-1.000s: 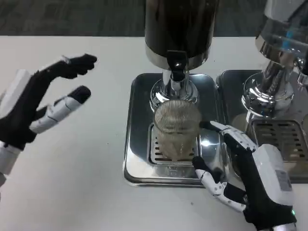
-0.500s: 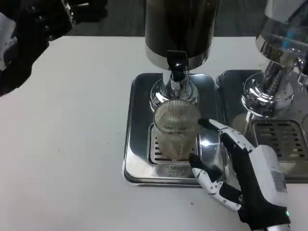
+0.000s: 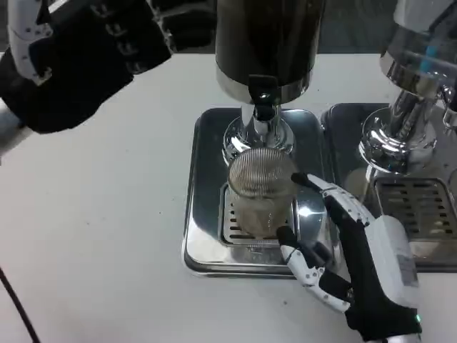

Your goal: Grasp the cup under the faucet to collect the drink, then remove the cup.

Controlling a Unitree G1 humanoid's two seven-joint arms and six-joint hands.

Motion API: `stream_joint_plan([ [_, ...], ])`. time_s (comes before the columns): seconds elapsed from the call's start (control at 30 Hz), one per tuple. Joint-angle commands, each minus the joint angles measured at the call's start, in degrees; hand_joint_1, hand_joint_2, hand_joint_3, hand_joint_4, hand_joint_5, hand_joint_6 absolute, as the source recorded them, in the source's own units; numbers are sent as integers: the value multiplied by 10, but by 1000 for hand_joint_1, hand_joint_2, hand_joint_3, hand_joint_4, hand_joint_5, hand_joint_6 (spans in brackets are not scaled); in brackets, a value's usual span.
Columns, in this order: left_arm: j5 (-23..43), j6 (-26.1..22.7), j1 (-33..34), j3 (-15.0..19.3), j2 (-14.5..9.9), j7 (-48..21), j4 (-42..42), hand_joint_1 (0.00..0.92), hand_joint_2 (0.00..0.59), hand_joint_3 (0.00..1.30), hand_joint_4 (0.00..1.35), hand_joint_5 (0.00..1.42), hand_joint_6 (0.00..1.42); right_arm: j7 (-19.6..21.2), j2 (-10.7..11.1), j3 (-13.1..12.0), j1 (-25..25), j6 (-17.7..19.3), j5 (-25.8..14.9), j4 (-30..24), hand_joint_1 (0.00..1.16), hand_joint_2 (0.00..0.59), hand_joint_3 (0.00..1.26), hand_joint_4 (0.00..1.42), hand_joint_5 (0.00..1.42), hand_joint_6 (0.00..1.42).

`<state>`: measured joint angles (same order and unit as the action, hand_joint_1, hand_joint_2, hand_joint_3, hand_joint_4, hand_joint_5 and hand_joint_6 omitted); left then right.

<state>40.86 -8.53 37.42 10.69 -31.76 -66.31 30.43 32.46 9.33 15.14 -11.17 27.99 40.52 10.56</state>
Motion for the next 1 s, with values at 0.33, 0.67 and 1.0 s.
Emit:
stream_joint_plan([
  [0.33,-55,-9,38,-3,50,-19,28,0,69,230,191,235,159,22,-15,5,5,6,-9,16,464,370,272,235,206,227],
  [0.67,-102,38,47,-6,88,7,38,0,69,235,188,222,147,34,-25,8,8,8,-14,28,458,371,279,234,206,227],
  [1.0,-140,74,60,-13,111,7,91,0,69,245,195,232,138,43,-27,11,6,8,-15,30,449,366,281,234,206,227],
])
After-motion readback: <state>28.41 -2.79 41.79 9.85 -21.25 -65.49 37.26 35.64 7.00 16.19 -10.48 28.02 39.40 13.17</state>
